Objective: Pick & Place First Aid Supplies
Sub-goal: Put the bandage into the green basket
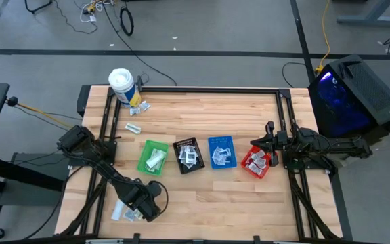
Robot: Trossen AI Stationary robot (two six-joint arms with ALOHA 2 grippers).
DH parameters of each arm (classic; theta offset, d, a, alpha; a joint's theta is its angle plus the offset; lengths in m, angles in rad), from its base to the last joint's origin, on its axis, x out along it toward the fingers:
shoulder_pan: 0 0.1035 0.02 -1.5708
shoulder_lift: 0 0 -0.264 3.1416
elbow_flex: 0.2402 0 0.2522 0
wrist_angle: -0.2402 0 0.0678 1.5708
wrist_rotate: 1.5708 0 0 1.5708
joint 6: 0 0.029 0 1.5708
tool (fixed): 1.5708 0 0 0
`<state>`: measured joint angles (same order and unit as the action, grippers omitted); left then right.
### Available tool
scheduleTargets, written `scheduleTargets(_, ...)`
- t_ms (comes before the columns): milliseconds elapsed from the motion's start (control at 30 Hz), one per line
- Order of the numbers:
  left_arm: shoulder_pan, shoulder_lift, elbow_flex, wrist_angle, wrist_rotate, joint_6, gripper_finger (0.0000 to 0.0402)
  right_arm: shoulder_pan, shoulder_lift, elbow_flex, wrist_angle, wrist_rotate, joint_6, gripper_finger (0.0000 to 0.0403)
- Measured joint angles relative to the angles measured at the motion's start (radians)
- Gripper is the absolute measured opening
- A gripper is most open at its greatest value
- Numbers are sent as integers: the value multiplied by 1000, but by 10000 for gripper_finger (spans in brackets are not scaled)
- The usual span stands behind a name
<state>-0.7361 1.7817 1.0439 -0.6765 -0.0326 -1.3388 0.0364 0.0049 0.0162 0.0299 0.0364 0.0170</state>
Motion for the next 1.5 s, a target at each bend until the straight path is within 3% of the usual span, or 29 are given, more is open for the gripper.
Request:
scheduleTargets(200,5,-1,0,-1,7,0,176,0,0,0,0,0,0,23)
scheduleTargets(600,22,-1,22,-28,78,-18,267,0,0,0,0,0,0,23)
scheduleTargets(1033,22,-1,34,-37,73,-134,264,0,0,0,0,0,0,23)
scheduleTargets(1500,14,49,52,-36,80,-150,264,0,0,0,0,0,0,23)
